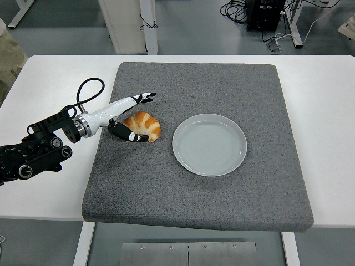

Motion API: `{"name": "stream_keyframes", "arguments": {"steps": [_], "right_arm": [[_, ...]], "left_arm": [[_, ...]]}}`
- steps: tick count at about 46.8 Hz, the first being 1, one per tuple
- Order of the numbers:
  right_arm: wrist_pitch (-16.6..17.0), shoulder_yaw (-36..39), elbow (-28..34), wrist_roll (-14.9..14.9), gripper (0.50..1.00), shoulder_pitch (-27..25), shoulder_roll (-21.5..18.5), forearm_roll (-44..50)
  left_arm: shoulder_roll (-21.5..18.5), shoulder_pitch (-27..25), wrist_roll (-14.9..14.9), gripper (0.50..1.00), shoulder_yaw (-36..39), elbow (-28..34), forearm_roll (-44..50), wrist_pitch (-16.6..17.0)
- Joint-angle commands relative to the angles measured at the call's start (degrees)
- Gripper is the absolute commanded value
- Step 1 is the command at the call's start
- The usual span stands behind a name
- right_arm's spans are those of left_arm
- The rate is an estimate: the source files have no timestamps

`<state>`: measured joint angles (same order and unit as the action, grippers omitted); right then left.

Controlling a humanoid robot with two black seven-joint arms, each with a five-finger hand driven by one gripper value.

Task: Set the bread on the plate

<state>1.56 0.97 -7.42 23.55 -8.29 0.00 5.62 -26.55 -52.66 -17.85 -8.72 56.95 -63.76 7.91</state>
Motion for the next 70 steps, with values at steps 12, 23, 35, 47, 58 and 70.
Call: {"name": "stream_keyframes", "arguments": {"steps": [12,23,35,47,58,70], "right_arm": [[0.02,0.00,0.04,0.00,1.000,-0.06,0.00,0.00],[-0.07,0.00,0.04,0.00,1.000,0.03,0.00,0.00],[-0.07,0.00,0.04,0.00,1.000,-0.06,0.00,0.00],[-0.07,0.00,-0.05,0.00,1.000,0.03,0.00,0.00],[-0.07,0.00,0.04,0.00,1.000,0.03,0.00,0.00],[0.02,0.00,0.04,0.00,1.000,0.03,0.00,0.00]], "left_arm": [[0.54,0.37,0.01,0.830,0.02,-0.34,0.66,0.96],[0.54,0.37,0.01,0.712,-0.06,-0.34,0.83,1.40],[0.54,-0.16,0.01,0.500,-0.42,-0.34,0.92,1.40],[0.36,-0.77,0.18,0.500,-1.03,-0.34,2.76,1.67],[-0.78,-2.00,-1.66,0.500,-0.68,0.80,3.03,1.58],[-3.68,-3.85,-2.02,0.500,-0.77,3.61,3.12,1.32]]}}
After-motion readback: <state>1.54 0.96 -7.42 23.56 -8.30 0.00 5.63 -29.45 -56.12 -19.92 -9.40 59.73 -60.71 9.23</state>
